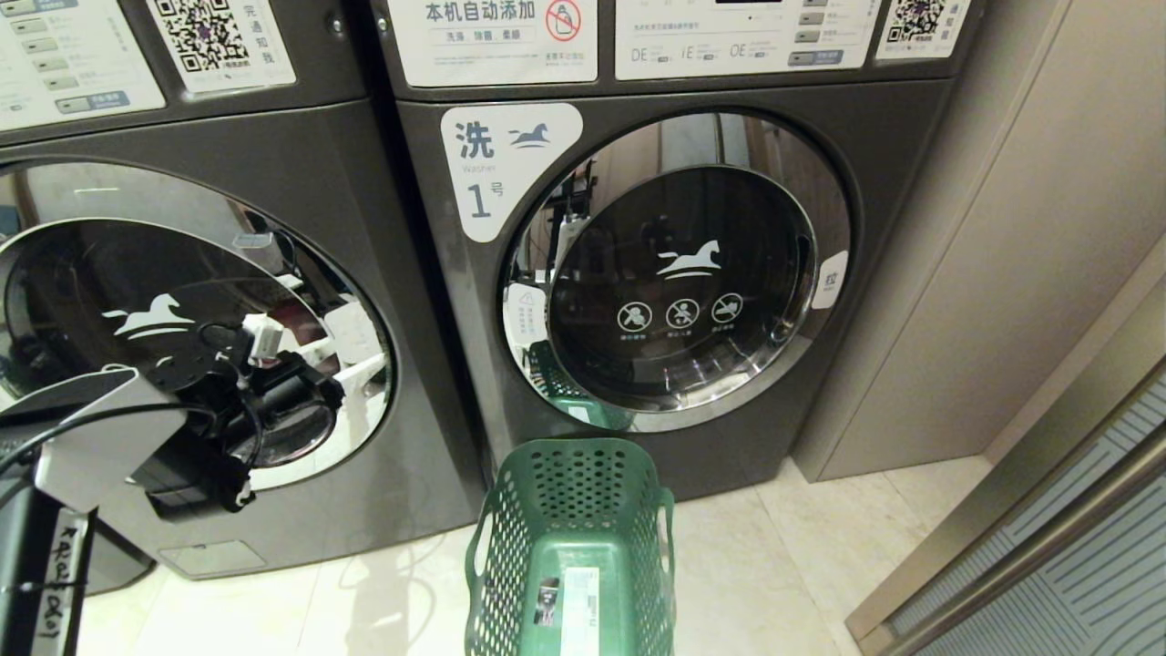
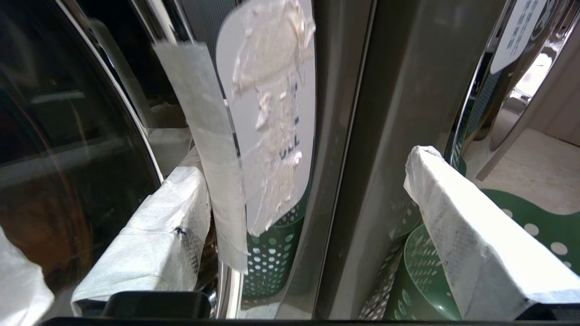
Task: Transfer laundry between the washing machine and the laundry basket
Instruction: Open the lid of the washing machine
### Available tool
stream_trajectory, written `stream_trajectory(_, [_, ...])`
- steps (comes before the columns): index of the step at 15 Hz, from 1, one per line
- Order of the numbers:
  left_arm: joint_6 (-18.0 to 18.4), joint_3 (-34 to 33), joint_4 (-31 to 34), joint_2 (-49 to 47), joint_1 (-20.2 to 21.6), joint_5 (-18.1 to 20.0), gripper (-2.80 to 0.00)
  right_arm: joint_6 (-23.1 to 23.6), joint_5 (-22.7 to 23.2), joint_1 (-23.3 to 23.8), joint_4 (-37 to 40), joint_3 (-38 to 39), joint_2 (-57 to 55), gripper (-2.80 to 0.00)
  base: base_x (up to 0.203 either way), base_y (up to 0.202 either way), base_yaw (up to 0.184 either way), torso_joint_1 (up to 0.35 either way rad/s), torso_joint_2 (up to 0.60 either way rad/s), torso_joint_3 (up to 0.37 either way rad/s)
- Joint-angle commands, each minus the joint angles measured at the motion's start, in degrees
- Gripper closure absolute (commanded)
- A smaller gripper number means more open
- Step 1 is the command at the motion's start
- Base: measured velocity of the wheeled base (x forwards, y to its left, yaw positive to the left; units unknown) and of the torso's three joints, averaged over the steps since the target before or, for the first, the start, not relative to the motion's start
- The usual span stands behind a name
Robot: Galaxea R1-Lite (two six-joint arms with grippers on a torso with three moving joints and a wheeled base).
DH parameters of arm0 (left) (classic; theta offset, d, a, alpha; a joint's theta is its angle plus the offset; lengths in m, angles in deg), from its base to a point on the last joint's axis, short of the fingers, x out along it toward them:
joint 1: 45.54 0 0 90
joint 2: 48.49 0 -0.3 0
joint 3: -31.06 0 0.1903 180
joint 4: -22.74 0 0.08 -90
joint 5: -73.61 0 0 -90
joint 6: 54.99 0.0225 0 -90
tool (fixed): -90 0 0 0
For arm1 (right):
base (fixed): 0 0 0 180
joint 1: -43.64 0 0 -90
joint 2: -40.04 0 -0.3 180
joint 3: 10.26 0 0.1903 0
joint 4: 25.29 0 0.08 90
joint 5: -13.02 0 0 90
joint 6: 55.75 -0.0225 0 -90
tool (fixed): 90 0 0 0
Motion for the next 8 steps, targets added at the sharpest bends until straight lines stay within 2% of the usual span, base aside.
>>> stream_trajectory(1, [0.0,0.0,-0.4,-0.5,0.0,0.8,-2.8,0.0,0.0,0.0,0.0,0.0,-0.1,0.0,0.0,0.0,0.0,0.0,0.0,0.0])
stream_trajectory(3, [0.0,0.0,-0.4,-0.8,0.0,1.0,-2.8,0.0,0.0,0.0,0.0,0.0,-0.1,0.0,0.0,0.0,0.0,0.0,0.0,0.0])
stream_trajectory(8, [0.0,0.0,-1.7,-0.8,0.0,6.6,-2.8,0.0,0.0,0.0,0.0,0.0,-0.1,0.0,0.0,0.0,0.0,0.0,0.0,0.0])
